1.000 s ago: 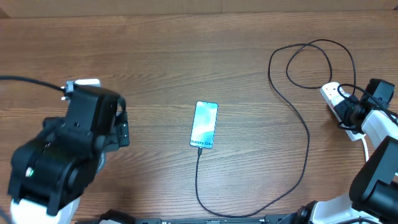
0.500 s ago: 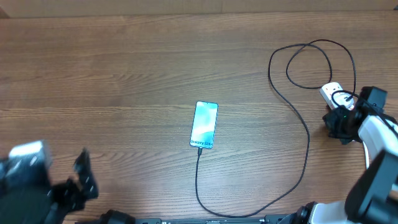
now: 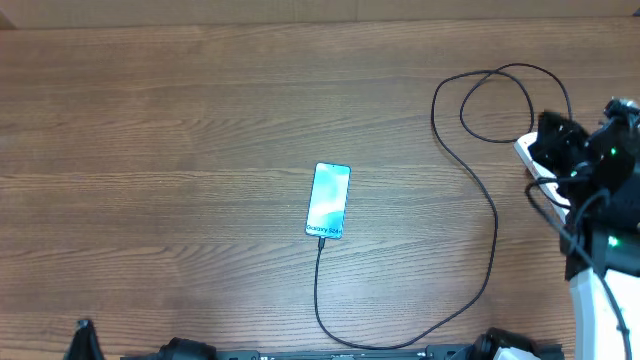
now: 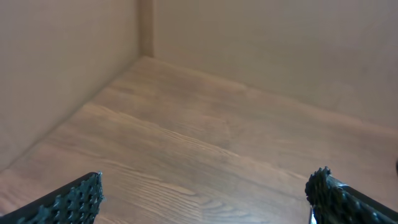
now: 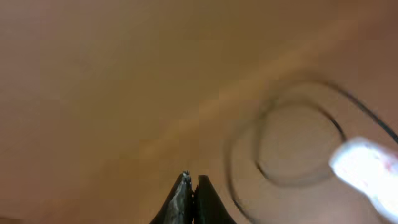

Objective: Plug charger to phone and switch on socket

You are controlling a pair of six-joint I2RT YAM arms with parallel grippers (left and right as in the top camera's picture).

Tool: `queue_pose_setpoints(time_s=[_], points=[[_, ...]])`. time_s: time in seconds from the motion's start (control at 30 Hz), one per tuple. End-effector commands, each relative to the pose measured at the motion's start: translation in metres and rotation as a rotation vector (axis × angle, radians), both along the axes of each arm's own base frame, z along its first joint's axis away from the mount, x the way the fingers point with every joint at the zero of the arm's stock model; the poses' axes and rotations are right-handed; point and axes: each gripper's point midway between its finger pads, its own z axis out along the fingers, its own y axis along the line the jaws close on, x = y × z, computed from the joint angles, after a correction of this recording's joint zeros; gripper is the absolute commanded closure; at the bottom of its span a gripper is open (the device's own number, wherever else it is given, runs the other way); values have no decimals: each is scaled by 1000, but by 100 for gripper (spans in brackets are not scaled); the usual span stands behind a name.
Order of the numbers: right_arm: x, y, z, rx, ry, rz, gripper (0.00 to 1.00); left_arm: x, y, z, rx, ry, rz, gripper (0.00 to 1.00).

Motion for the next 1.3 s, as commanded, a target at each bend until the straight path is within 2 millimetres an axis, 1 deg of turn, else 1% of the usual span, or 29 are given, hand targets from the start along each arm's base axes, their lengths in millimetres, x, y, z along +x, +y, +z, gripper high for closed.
queue_pose_setpoints(time_s=[0.0, 0.1, 0.2, 0.33, 0.47, 0.5, 0.53, 0.6, 0.67, 0.73, 0.8, 0.9, 0.97, 1.0, 1.07, 1.17, 1.27], points=[[0, 18, 38, -60, -138, 63, 96, -17, 3, 1, -29, -52, 71, 0], [4, 27, 73, -95, -280, 89, 94, -31, 5, 0, -33, -85, 136, 0], [4, 33, 99, -121, -390, 103, 90, -48, 6, -1, -35, -127, 200, 1], [0, 34, 129, -151, -511, 102, 81, -76, 3, -4, -35, -203, 291, 0], [-9, 36, 159, -182, -641, 99, 71, -104, -4, -10, -31, -289, 364, 0], [-11, 36, 165, -188, -666, 98, 67, -111, -6, -12, -30, -312, 378, 0], [-12, 37, 168, -191, -679, 98, 63, -117, -7, -13, -29, -331, 389, 0], [-12, 37, 169, -192, -682, 99, 51, -129, -11, -18, -27, -374, 404, 0], [-11, 37, 166, -187, -662, 100, 42, -141, -14, -22, -26, -420, 409, 0], [-12, 37, 161, -190, -636, 100, 34, -151, -15, -32, -26, -402, 409, 0], [-15, 37, 157, -213, -613, 101, 23, -156, -16, -41, -25, -370, 411, 0], [-21, 39, 149, -258, -571, 104, 9, -159, -16, -39, -25, -383, 413, 0], [-28, 40, 145, -287, -547, 106, 6, -159, -17, -39, -25, -383, 414, 0], [-32, 41, 147, -308, -556, 106, 5, -159, -16, -40, -25, -382, 414, 0], [-42, 45, 157, -334, -591, 108, 0, -159, -16, -40, -25, -382, 414, 0], [-56, 50, 169, -341, -630, 112, 0, -159, -16, -40, -25, -382, 417, 0], [-64, 51, 174, -346, -649, 110, 0, -159, -16, -40, -25, -382, 417, 0]])
